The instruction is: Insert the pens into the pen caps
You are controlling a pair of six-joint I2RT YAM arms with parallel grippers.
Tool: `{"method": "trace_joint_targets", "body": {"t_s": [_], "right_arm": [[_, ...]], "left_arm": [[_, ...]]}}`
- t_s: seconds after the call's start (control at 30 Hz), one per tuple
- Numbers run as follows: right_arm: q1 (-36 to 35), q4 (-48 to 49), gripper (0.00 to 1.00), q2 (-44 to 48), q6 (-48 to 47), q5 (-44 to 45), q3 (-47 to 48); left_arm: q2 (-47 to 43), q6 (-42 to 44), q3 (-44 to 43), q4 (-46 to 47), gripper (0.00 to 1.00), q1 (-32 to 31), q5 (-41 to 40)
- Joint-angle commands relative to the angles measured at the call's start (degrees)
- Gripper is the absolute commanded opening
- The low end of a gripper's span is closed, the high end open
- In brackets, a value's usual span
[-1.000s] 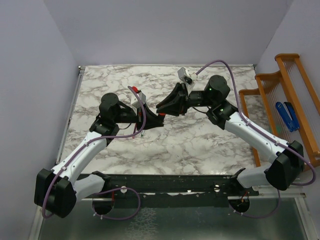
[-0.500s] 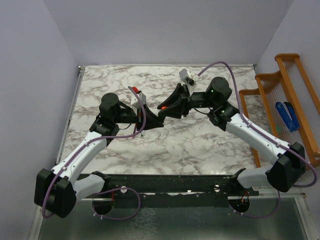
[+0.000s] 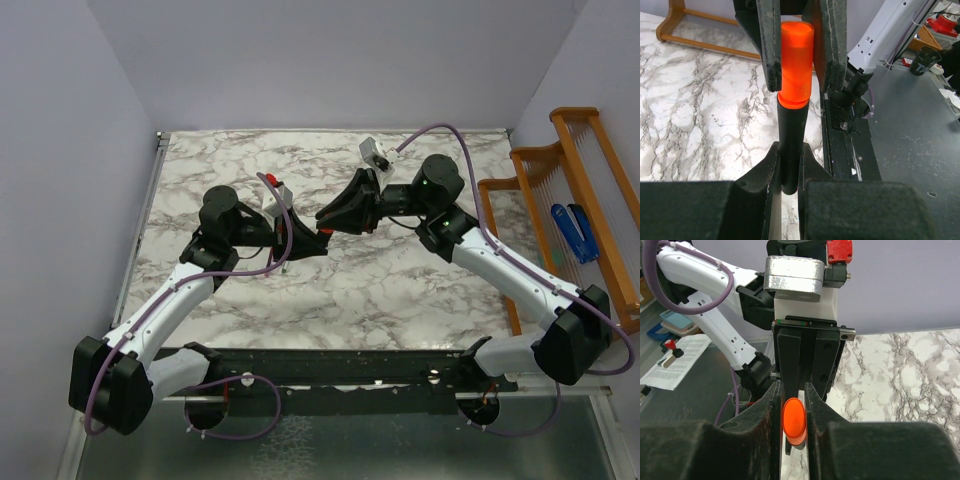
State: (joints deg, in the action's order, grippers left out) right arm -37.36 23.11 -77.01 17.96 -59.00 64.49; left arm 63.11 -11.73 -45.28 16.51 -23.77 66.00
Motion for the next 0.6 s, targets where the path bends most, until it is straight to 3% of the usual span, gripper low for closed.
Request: {"method": "trace_joint_targets", "body": {"t_s": [0.0,0.33,0.57], "right_arm": [[-1.7,-1.6,0.19,2.3,3.5,-10.0,-0.7],[-1.7,-0.8,0.01,1.1,4.2,-9.7,0.4],[-1.7,2.0,0.01,1.2,6.2,-4.6,-1.1]], "left_arm": [[0.9,-1.9,-1.8,0.5,0.0,2.7,-11.3],[1.0,-2.3,-1.5,1.2,0.0,2.7,-11.6],[0.3,-4.9,-1.3,3.1,0.0,2.7,-14.8]]}}
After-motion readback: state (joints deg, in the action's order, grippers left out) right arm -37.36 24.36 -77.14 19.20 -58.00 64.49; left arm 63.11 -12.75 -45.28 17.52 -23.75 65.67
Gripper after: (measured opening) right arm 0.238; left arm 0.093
